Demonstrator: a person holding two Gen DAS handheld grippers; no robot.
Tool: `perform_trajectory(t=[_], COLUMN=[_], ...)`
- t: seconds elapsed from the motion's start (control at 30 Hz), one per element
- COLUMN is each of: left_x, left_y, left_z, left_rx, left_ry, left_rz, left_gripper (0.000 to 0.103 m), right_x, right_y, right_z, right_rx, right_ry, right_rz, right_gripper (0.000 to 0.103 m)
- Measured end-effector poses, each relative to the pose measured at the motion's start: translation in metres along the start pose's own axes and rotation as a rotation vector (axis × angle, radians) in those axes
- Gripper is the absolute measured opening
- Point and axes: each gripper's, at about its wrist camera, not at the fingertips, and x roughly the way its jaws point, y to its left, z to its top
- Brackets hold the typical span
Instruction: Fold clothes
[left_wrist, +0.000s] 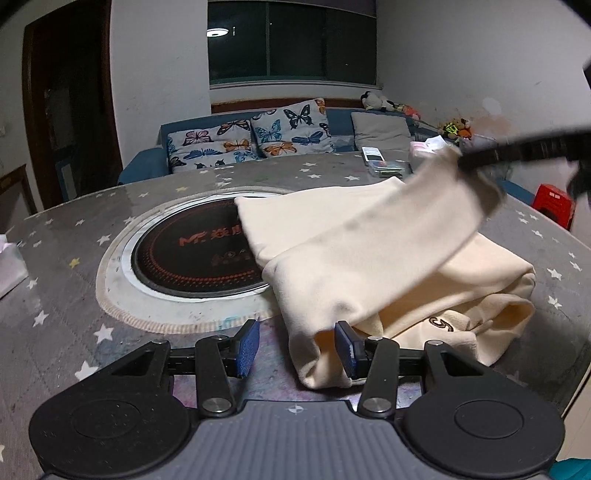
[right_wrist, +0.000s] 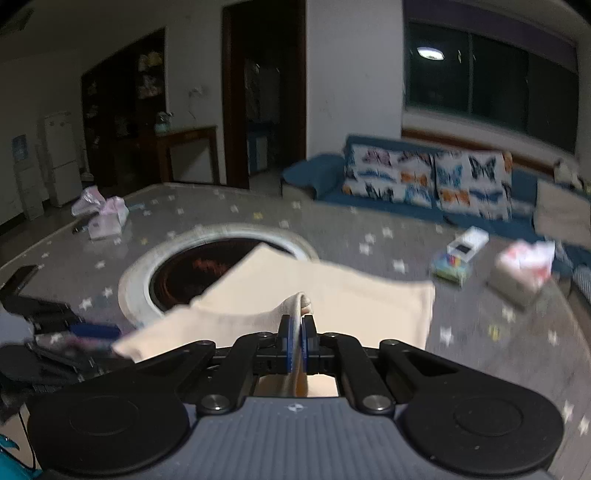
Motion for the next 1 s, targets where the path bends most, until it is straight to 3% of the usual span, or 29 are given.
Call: perform_trajectory(t=[0.3, 0.47, 0.6, 0.83, 1.0], left_x=[0.001, -0.001, 0.0, -0.001, -0.015], left_y=[-0.004, -0.005, -0.002, 0.004, 0.012], left_z=[-0.005, -0.007, -0.01, -0.01, 0.0], left_rx=[0.06, 0.089, 0.092, 0.085, 0.079], left_ry=[-0.003, -0.007, 0.007, 0.044, 0.035], left_rz=[0.018, 0.032, 0.035, 0.017, -0.025], left_gripper=[0.047, 0.029, 0.02, 0.021, 0.023], right_x=[-0.01, -0.015, -0.008, 0.024, 0.016], right_y=[0.015, 0.011, -0.005, -0.037, -0.046], right_z=[0.033, 0.033, 0.01, -0.049, -0.056], right_rx=[-0.096, -0.088, -0.015, 0.132, 0.155], right_ry=[-0.091, -0.104, -0.045, 0.146, 0.126], right_rz=[0.005, -0.026, -0.059, -0.109, -0.128], right_gripper=[0.004, 0.004, 0.004, 0.007, 0.008])
